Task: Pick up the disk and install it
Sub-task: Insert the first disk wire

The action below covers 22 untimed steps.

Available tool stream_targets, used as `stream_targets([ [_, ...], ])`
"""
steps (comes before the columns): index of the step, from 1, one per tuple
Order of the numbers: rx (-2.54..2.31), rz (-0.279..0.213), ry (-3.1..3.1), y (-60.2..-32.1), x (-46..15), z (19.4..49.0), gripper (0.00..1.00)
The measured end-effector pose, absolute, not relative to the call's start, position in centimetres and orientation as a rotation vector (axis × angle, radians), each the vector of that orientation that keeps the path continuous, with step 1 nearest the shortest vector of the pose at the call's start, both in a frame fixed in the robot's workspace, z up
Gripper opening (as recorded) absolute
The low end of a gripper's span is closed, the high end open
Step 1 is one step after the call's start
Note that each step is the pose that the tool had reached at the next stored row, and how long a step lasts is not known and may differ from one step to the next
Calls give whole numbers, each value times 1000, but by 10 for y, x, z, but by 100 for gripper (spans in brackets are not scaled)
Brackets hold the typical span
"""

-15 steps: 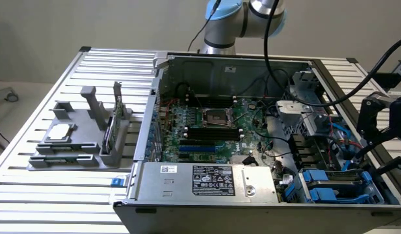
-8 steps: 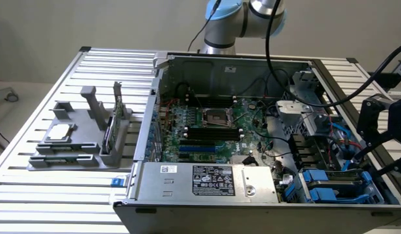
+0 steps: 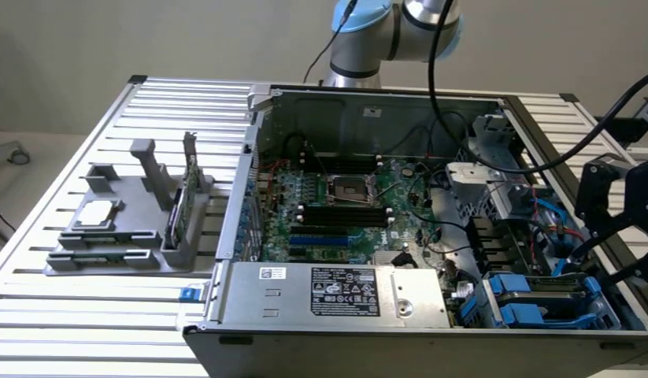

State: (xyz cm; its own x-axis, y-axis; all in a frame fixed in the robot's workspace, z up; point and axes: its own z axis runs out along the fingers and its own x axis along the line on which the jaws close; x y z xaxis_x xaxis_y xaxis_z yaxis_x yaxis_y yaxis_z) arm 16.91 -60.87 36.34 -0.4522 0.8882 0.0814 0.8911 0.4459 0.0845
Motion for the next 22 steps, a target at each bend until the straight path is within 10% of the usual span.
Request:
stream_targets([
  [10, -1641, -205, -2672, -604, 169, 354, 53],
  [22, -1647, -221, -2684, -594, 168, 342, 37],
])
